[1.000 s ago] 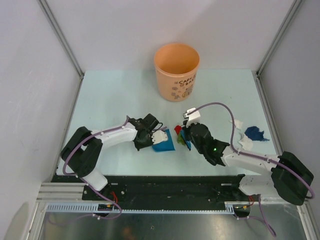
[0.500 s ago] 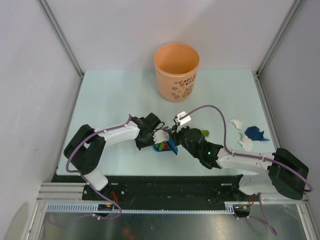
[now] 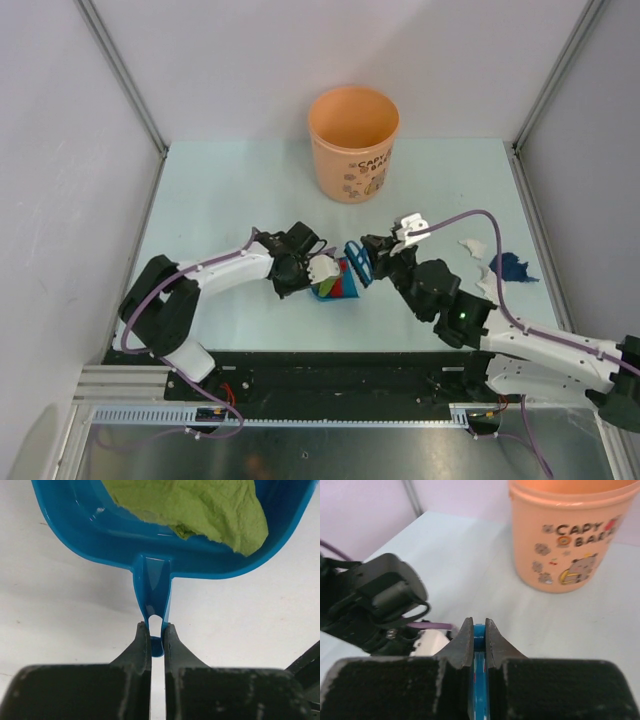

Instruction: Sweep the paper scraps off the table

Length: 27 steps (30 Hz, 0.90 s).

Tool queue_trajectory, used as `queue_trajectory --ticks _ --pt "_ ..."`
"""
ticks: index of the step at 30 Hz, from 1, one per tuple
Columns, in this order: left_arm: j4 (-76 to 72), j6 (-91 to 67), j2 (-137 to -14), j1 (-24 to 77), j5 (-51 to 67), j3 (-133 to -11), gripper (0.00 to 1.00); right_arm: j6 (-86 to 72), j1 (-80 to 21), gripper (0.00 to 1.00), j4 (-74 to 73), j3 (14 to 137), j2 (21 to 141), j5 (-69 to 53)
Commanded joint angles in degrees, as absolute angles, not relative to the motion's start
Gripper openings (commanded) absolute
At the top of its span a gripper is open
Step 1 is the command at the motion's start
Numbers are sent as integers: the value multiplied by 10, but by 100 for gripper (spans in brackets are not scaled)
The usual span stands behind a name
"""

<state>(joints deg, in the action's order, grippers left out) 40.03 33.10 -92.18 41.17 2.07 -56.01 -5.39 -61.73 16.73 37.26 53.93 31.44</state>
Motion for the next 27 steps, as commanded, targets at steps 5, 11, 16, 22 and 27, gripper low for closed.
queue_trajectory --ticks 5,11,16,22,27 --pt "396 316 -797 402 51 -626 0 -16 -599 0 74 396 451 464" --pt "396 298 -791 401 -42 -767 0 -47 -548 0 5 389 397 469" --pt "395 342 -886 396 -191 -923 0 -63 -534 0 -32 385 375 466" --pt "395 419 -1082 373 -367 -1189 0 -68 -532 0 -57 377 357 466" --pt "376 587 -1236 374 -514 -1451 0 -62 -528 0 -69 370 344 463"
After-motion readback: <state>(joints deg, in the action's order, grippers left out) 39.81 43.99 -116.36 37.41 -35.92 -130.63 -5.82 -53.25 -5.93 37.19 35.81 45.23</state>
